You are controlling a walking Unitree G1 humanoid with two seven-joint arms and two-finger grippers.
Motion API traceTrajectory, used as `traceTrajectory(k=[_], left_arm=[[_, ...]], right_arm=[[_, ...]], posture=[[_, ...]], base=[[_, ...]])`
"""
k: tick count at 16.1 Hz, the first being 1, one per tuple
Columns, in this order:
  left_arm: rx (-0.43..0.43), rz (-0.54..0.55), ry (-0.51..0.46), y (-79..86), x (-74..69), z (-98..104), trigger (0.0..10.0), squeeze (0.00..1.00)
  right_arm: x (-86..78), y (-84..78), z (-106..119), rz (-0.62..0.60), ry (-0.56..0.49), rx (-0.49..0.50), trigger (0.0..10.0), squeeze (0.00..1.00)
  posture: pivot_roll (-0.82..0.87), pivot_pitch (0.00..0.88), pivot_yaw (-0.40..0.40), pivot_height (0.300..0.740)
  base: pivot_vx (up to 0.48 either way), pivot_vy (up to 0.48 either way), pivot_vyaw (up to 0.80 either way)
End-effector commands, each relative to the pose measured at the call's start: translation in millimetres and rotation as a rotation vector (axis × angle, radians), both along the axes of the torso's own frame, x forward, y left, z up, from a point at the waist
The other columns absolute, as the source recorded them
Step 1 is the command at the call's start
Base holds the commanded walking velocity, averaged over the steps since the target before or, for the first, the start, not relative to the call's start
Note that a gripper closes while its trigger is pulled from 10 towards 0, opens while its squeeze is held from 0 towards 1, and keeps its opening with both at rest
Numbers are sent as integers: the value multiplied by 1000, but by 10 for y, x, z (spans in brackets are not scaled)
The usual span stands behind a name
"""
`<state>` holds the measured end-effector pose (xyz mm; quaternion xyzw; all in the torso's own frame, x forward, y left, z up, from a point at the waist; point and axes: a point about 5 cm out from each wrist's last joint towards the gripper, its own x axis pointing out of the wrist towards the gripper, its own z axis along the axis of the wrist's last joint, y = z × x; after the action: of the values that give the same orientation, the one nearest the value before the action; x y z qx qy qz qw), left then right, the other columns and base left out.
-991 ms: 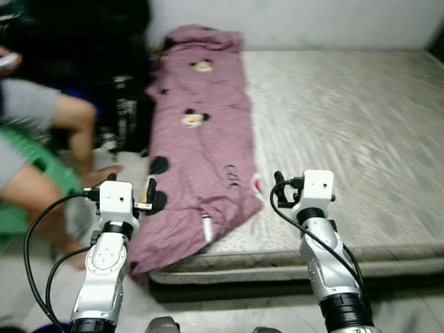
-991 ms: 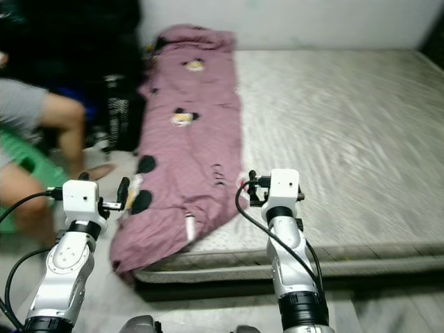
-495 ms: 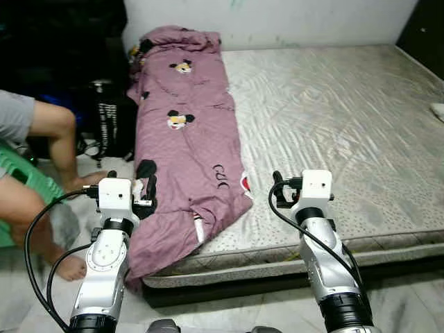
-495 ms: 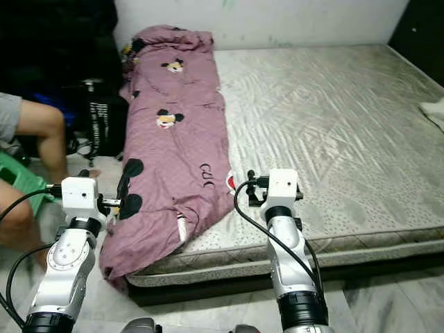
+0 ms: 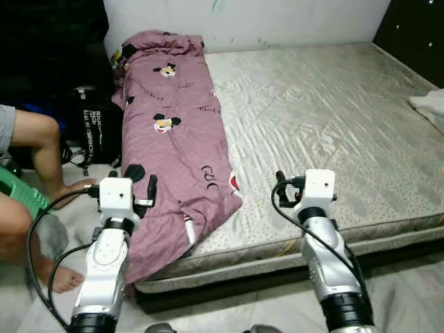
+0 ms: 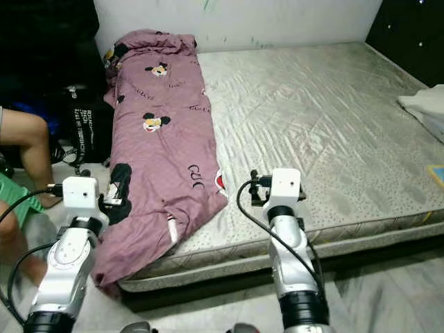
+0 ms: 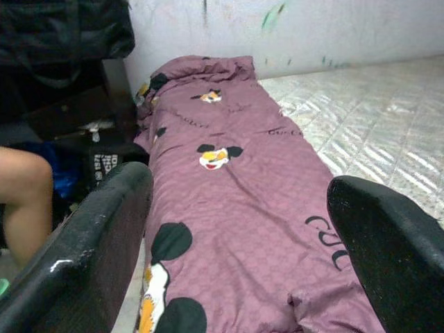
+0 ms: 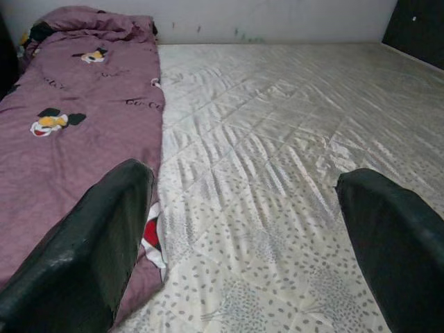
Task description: Clean up the room
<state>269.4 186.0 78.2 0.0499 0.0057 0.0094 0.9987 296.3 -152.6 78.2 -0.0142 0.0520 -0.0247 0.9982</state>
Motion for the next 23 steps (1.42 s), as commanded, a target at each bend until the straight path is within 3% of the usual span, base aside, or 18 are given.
traceTrajectory(k=[1, 19, 23], left_arm=[[7, -2, 3, 8, 11, -2, 10000, 0], [4, -5, 8, -8, 18, -4, 10000, 0], [3, -4, 9, -16, 19, -5, 10000, 0]], right_arm=[[11, -5, 25, -1, -8, 0, 10000, 0], [2, 48, 43, 46, -20, -5, 10000, 0], [3, 48, 46, 52, -21, -4, 10000, 0]], posture=[[66, 0, 15, 740], [65, 0, 12, 740], [64, 0, 10, 695]], base=[[0, 0, -800], [0, 0, -24], [0, 0, 0]])
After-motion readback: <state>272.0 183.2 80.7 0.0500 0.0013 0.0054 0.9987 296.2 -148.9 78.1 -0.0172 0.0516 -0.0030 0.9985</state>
